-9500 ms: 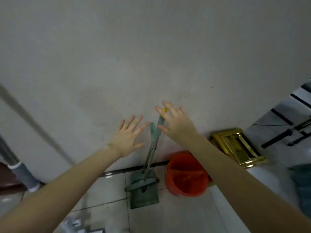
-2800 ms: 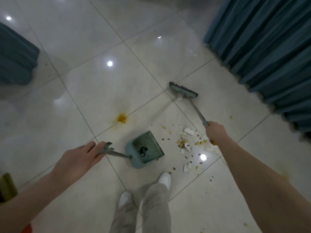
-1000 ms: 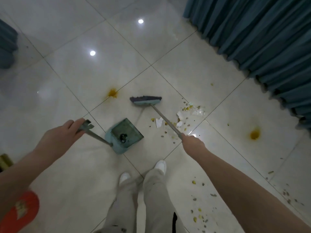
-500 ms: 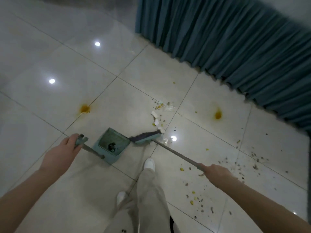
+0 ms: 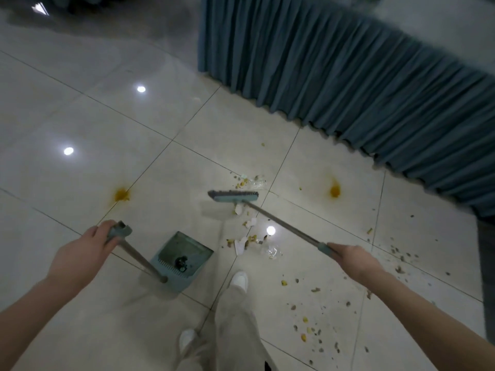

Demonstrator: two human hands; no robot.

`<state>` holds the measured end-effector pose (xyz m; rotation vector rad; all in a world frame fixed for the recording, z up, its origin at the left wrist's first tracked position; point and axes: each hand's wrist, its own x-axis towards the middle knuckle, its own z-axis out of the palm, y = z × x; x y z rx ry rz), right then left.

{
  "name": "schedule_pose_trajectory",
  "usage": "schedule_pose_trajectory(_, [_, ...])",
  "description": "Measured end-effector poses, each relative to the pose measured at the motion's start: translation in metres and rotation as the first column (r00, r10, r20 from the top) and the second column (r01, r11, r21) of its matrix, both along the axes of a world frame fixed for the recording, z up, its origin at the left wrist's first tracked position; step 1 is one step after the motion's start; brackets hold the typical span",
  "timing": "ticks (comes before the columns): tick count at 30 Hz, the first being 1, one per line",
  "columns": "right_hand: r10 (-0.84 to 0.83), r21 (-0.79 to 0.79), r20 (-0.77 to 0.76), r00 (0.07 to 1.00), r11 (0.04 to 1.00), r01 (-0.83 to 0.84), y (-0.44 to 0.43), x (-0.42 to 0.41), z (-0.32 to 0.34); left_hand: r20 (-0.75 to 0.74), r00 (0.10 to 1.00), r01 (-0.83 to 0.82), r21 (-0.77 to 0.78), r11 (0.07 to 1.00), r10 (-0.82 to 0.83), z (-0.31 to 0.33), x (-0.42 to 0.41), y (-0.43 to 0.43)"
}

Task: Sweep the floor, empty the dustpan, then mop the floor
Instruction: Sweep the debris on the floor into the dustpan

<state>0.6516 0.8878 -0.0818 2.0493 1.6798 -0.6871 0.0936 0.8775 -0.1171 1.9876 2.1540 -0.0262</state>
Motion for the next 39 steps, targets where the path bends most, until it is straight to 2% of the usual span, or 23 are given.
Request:
schedule_pose_trajectory(6, [-0.047, 0.104, -0.074, 0.996, 0.993, 0.055, 0.143, -0.02, -0.056, -0.036, 0.997, 0.077, 0.033, 0.997, -0.076, 0.001, 0.011, 0.057])
schedule_pose_trajectory(11, [-0.129, 0.043, -0.135, 0.982, 0.99, 0.136, 0.247, -0.046, -0.112, -0.052, 0.993, 0.105, 0.043, 0.994, -0.102, -0.015, 0.025, 0.106])
schedule_pose_trajectory(15, [-0.141, -0.022, -0.097, 0.985, 0.99, 0.139, 0.28, -0.055, -0.143, -0.07, 0.989, 0.132, 0.022, 0.991, -0.13, -0.025, 0.038, 0.131])
schedule_pose_trajectory(17, [-0.155, -0.06, -0.093, 0.983, 0.987, 0.15, 0.265, -0.056, -0.149, -0.072, 0.988, 0.135, 0.027, 0.99, -0.133, -0.026, 0.034, 0.141])
schedule_pose_trajectory(20, [-0.025, -0.051, -0.058, 0.998, 0.998, 0.022, 0.216, -0.048, -0.15, -0.036, 0.997, 0.067, 0.029, 0.997, -0.066, -0.027, 0.031, 0.145])
schedule_pose_trajectory(25, [0.01, -0.167, -0.006, 1.0, 0.986, -0.011, 0.112, -0.025, -0.135, 0.008, 0.993, 0.115, 0.048, 0.992, -0.115, -0.027, 0.038, 0.138])
schedule_pose_trajectory(29, [-0.053, -0.268, 0.027, 0.998, 0.962, 0.058, 0.016, -0.02, -0.105, 0.077, 0.987, 0.14, 0.061, 0.988, -0.144, -0.029, 0.037, 0.142])
schedule_pose_trajectory(33, [-0.111, -0.297, 0.037, 0.993, 0.948, 0.117, -0.06, -0.037, -0.076, 0.125, 0.977, 0.164, 0.069, 0.984, -0.171, -0.026, 0.031, 0.141])
schedule_pose_trajectory(37, [-0.251, -0.259, 0.026, 0.968, 0.933, 0.249, -0.096, -0.052, -0.053, 0.099, 0.961, 0.253, 0.076, 0.965, -0.259, -0.023, 0.023, 0.143])
schedule_pose_trajectory(39, [-0.357, -0.224, -0.01, 0.934, 0.911, 0.346, -0.093, -0.056, -0.043, 0.102, 0.964, 0.241, 0.052, 0.969, -0.245, -0.023, 0.021, 0.148])
